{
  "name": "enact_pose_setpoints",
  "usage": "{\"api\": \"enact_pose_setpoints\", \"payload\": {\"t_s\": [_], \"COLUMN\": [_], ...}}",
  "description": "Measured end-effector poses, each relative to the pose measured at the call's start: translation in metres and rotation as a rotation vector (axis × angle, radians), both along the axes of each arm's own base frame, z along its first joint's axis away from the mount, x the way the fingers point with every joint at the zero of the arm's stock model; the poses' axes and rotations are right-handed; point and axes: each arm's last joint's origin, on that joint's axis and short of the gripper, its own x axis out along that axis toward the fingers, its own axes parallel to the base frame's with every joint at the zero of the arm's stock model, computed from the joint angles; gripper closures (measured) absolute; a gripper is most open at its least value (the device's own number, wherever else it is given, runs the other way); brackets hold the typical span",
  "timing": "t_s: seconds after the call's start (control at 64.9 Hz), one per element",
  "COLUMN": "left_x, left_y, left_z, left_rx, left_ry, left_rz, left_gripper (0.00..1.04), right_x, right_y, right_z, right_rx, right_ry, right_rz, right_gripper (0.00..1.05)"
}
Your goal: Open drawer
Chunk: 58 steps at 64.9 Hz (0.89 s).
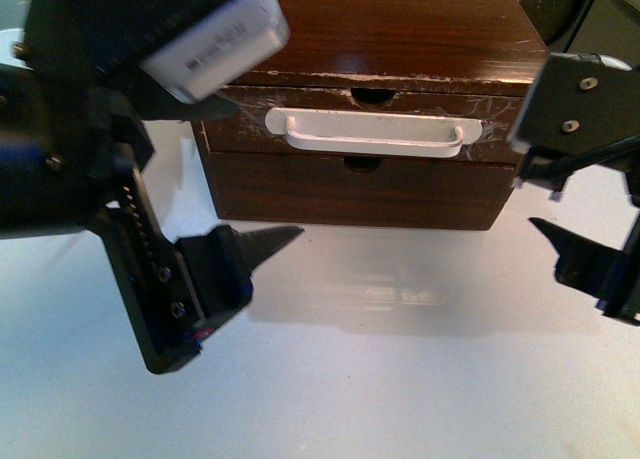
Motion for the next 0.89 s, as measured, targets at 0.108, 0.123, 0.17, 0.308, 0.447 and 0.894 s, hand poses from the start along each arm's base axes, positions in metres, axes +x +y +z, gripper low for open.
{"api": "enact_pose_setpoints", "payload": {"t_s": [0.108, 0.123, 0.17, 0.308, 0.447, 0.894], "left_x": [0.006, 0.007, 0.010, 0.022, 0.039, 0.086], "left_y": [-0.013, -0.015, -0.019, -0.029, -0.038, -0.055], "left_z": [-0.008, -0.010, -0.013, -0.022, -0.028, -0.034], "left_rx": [0.072, 0.088, 0.115, 0.176, 0.217, 0.259], "left_ry": [-0.035, -0.044, -0.056, -0.070, -0.083, -0.036], "left_rz": [-0.098, -0.118, -0.150, -0.237, -0.293, -0.359], "left_gripper": [0.08, 0.08, 0.08, 0.08, 0.08, 0.08], "right_x": [0.012, 0.014, 0.019, 0.033, 0.048, 0.073], "right_y": [0.013, 0.015, 0.019, 0.027, 0.032, 0.042], "right_z": [-0.007, -0.008, -0.009, -0.012, -0.015, -0.024], "right_rx": [-0.036, -0.041, -0.050, -0.070, -0.088, -0.086], "right_ry": [0.020, 0.025, 0.033, 0.052, 0.071, 0.125], "right_rz": [0.070, 0.083, 0.104, 0.163, 0.210, 0.271], "right_gripper": [0.09, 0.09, 0.09, 0.09, 0.09, 0.09]}}
